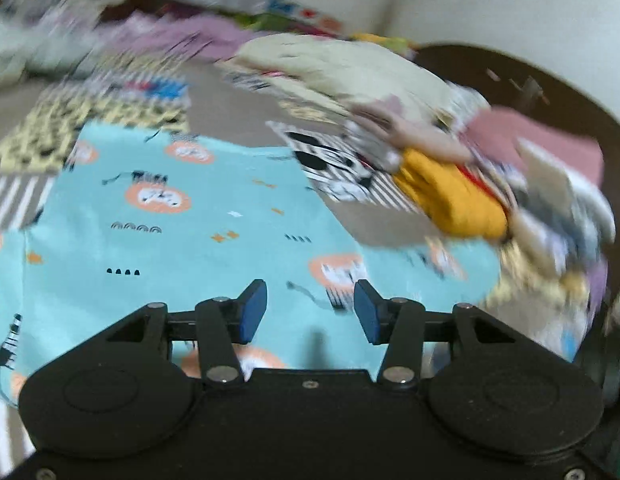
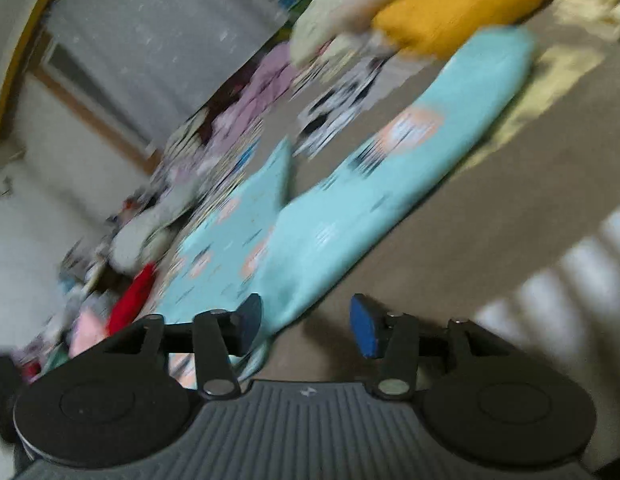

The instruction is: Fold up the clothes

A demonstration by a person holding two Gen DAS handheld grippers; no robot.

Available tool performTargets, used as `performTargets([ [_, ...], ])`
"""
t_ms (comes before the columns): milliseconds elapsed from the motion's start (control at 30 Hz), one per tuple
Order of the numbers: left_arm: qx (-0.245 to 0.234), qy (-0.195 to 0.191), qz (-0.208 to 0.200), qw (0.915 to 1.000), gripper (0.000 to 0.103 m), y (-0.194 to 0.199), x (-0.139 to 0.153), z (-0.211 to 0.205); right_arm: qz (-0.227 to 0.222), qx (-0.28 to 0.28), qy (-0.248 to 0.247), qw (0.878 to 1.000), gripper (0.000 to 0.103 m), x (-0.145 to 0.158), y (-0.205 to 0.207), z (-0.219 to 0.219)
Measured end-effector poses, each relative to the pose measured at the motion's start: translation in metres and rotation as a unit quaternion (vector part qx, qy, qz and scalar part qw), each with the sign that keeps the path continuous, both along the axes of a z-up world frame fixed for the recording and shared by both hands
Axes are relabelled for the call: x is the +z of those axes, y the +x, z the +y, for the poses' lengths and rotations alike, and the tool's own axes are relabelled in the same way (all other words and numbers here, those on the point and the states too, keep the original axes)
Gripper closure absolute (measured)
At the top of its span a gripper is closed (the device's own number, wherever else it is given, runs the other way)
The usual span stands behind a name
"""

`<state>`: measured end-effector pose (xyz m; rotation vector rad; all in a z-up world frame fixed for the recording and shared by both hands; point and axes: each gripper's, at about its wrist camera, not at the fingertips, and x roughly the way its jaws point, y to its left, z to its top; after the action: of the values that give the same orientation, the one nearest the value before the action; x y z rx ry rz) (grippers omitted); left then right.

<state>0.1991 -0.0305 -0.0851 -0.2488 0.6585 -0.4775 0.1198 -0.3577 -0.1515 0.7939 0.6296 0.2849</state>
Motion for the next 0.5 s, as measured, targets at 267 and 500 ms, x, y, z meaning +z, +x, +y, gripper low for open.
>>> performTargets([
  [267, 0.041, -0.021, 0.063, 0.9970, 0.056, 0.057, 0.015, -0.030, -0.033, 0.015, -0.027, 0.999, 0.014, 0.004, 0.012, 0.047],
  [500, 0.068, -0.020, 0.107, 0.9918, 0.056, 0.106, 0.005, -0.063, -0.037, 0.012, -0.041, 0.998, 0.041, 0.000, 0.013, 0.050],
])
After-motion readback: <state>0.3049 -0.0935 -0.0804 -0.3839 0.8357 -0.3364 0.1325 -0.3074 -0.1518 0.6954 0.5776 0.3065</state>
